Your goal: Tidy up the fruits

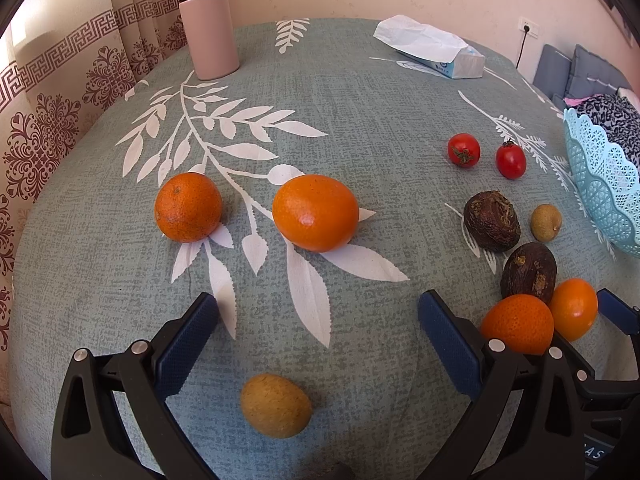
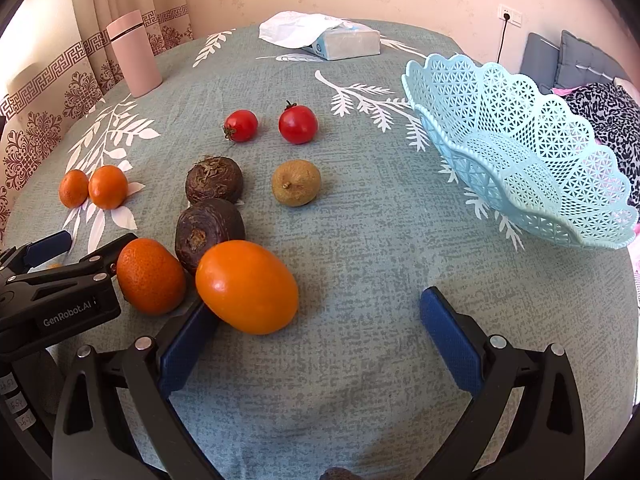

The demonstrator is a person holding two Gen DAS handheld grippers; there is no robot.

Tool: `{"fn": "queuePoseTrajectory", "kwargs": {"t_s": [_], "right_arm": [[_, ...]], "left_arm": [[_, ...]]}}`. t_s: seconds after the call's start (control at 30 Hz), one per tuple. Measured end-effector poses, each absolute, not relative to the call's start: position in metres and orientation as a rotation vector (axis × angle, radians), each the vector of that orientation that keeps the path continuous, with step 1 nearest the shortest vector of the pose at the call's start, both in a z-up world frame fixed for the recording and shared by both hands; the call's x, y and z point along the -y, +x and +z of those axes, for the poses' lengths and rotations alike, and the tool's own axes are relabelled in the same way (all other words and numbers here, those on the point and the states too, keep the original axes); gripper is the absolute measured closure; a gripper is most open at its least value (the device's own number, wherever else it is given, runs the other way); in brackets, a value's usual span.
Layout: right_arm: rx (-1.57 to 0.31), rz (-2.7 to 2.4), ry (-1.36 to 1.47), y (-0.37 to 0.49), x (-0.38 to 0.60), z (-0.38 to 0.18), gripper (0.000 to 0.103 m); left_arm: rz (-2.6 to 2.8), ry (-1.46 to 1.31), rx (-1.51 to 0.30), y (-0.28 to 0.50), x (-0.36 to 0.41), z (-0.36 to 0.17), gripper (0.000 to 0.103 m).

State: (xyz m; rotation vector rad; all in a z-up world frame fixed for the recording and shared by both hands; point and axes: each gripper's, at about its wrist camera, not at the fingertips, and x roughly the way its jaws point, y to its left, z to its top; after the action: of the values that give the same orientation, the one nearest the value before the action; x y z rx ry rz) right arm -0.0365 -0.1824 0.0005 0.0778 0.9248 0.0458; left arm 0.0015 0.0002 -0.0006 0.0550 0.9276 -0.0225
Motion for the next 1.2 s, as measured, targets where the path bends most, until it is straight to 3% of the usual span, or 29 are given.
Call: {"fn": "queuePoseTrajectory", "kwargs": {"t_s": [1.2], "right_arm": [[-0.941, 0.063, 0.049, -0.0309, 0.1803, 0.0005, 0.002]], "left_arm": [[-0.023, 0.054, -0.927, -0.0005, 0.0016, -0.0004, 0.005]]}}
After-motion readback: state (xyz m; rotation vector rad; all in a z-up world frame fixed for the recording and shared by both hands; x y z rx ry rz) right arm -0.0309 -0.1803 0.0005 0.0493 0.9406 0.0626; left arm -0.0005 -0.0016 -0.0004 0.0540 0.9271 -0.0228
